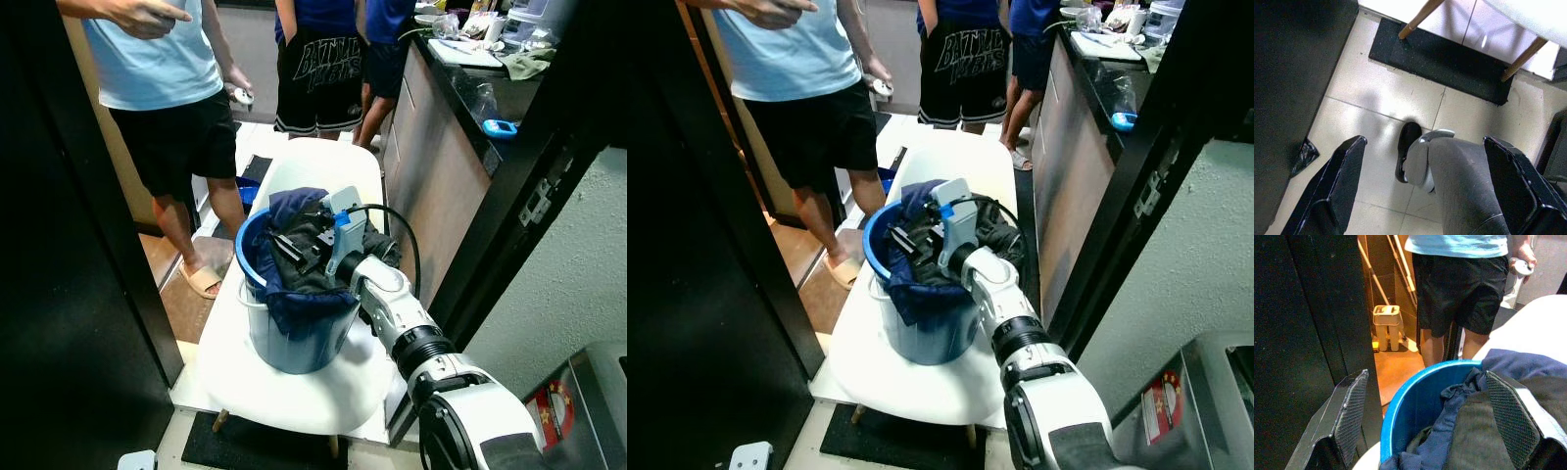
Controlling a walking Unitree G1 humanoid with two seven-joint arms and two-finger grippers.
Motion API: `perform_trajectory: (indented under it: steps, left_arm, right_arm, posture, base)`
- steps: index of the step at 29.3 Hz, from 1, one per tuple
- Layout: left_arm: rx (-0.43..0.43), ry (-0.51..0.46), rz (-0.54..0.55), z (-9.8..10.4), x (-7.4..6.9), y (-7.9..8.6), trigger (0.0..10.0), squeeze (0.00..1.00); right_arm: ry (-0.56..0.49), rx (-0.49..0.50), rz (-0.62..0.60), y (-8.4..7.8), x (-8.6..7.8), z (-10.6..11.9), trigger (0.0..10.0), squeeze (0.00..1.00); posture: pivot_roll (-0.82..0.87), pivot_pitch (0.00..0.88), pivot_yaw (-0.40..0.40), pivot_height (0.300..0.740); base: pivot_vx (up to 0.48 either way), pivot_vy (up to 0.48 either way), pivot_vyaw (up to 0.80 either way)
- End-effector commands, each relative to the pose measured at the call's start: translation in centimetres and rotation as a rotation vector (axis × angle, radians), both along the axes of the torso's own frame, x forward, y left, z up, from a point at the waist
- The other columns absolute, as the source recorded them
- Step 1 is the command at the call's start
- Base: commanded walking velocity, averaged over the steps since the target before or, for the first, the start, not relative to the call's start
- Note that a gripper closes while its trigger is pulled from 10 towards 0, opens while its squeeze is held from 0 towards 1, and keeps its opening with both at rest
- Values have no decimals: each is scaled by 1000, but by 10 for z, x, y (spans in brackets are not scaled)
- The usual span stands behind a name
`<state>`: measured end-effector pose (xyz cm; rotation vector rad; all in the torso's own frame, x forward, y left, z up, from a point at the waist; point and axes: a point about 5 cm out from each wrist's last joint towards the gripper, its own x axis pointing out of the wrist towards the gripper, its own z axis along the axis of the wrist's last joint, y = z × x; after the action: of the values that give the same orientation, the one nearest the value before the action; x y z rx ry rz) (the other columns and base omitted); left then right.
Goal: Clothes washing
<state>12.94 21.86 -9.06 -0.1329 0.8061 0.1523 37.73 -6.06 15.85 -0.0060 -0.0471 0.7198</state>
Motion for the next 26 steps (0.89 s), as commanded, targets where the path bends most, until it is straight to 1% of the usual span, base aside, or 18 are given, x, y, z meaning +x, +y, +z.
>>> perform_trajectory:
  steps: [1,5,14,17,19,26]
  left_arm:
    - [-15,18,2,-2,-3,-2,10000,0]
    - [-16,16,2,-2,-3,-1,10000,0]
    - [-14,17,1,-2,-3,-1,10000,0]
    - [0,24,23,-2,-3,0,10000,0]
    - [17,31,23,-2,-3,0,10000,0]
    - [10,29,28,-2,-3,-1,10000,0]
  right_arm:
    - [9,-11,7,2,-3,-4,10000,0]
    - [13,-13,13,5,-4,-7,10000,0]
    - [16,-17,13,5,-4,-7,10000,0]
    - [15,-20,12,4,-4,-7,10000,0]
    - [14,-22,13,4,-4,-7,10000,0]
    - [7,-41,26,5,-4,-6,10000,0]
  posture:
    - [196,0,-75,740]
    - [196,0,-75,740]
    - [196,0,-74,740]
    - [195,0,-75,740]
    - [194,0,-79,740]
    - [195,0,-87,740]
  base:
    - [480,0,0]
    - [480,0,0]
    - [480,0,0]
    - [300,0,0]
    - [0,0,0]
    - [0,0,0]
